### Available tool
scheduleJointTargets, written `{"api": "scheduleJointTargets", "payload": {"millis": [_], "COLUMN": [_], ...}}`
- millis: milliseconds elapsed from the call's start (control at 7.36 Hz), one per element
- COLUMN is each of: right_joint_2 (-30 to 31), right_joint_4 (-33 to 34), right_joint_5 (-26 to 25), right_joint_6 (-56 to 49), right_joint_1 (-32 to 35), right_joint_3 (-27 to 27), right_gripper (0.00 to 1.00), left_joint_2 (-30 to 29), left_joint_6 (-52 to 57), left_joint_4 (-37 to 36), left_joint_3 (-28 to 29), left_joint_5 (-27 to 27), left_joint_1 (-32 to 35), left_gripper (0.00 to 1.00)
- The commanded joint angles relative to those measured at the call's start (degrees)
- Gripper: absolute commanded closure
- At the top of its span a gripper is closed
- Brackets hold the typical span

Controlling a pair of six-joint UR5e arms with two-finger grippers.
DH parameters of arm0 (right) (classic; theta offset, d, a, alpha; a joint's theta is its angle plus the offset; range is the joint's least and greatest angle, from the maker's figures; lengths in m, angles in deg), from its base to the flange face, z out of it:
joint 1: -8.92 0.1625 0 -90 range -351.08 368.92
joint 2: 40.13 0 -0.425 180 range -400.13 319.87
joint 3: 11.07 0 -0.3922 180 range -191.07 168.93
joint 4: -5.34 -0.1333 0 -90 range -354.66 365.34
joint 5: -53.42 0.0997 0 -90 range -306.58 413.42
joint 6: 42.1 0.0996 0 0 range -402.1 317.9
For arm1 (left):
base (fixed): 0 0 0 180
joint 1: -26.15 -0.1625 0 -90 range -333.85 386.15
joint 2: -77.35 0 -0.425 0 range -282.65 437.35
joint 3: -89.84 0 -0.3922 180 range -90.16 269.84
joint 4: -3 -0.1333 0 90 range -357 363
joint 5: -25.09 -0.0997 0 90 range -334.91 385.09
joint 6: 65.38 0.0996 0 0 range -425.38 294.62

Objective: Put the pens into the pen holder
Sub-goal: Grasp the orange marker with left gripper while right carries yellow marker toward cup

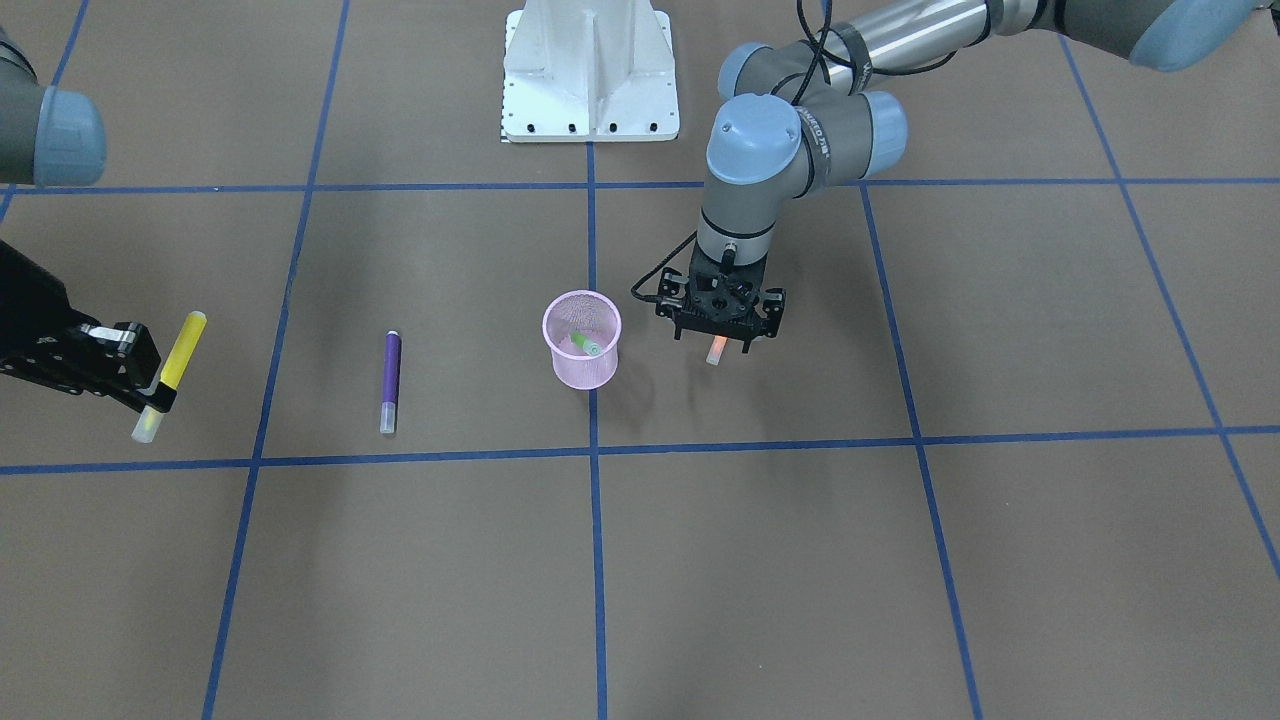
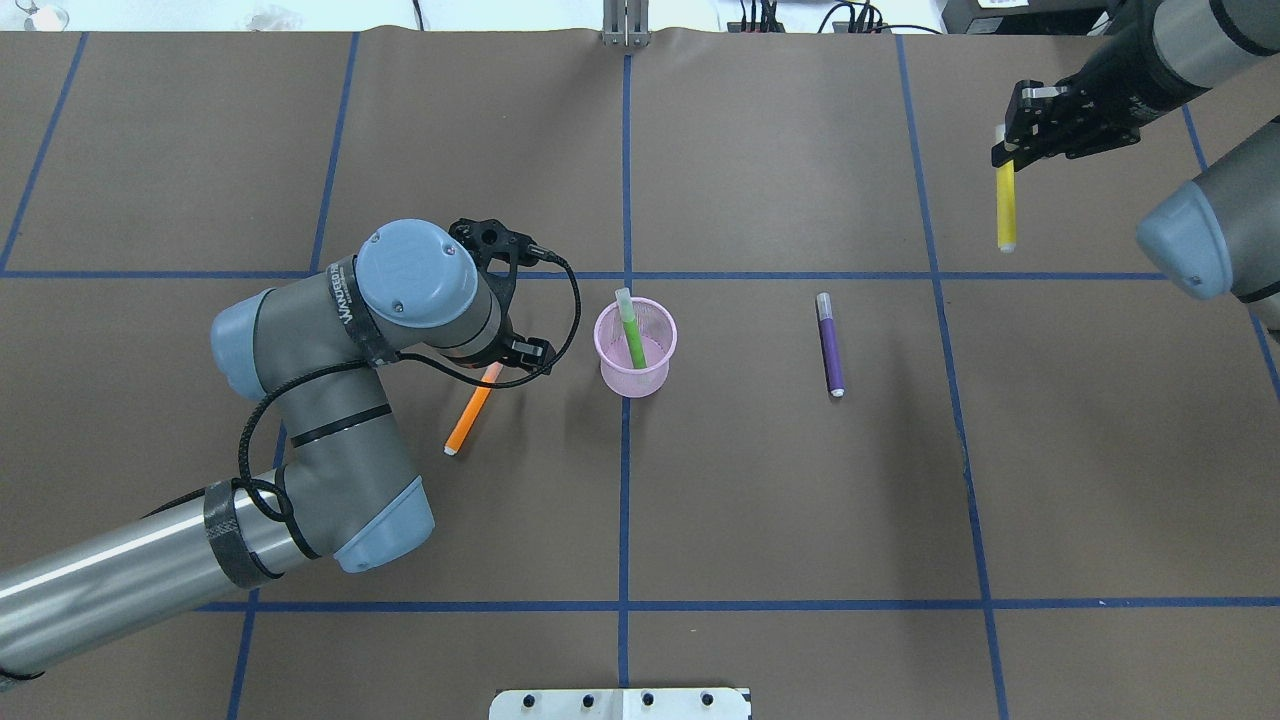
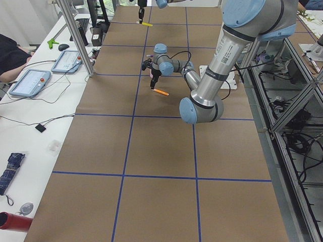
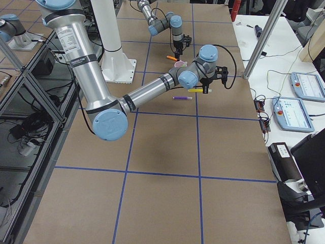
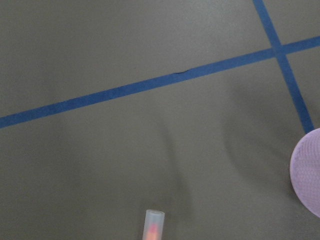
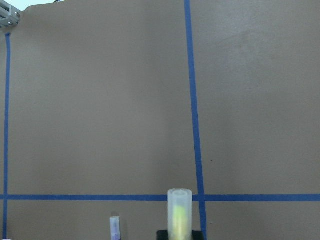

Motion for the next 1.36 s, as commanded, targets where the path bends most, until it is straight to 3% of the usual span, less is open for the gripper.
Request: {"api": "scheduleJointTargets", "payload": {"millis": [0, 272, 1223], "right_joint_2": [-1.34, -1.52, -2.57], "right_joint_4": [0.00, 0.00, 0.00], "right_joint_5": [-0.42, -0.42, -0.42], "right_joint_6": [1.43, 1.44, 3.11], "right_joint_1": [-1.48, -1.93, -3.24], "right_joint_3": [0.00, 0.00, 0.09], "right_gripper": [1.00, 1.00, 1.00], "left_joint_2": [0.02, 0.02, 0.99], "left_joint_6": [1.08, 1.08, 1.26], "left_joint_4": [1.30, 1.48, 1.57], "left_joint_3": [2.26, 2.26, 2.35], "left_joint_5": [4.24, 4.44, 8.40], "left_joint_1": [0.50, 0.50, 0.50], "left_gripper": [0.13, 0.14, 0.42]}}
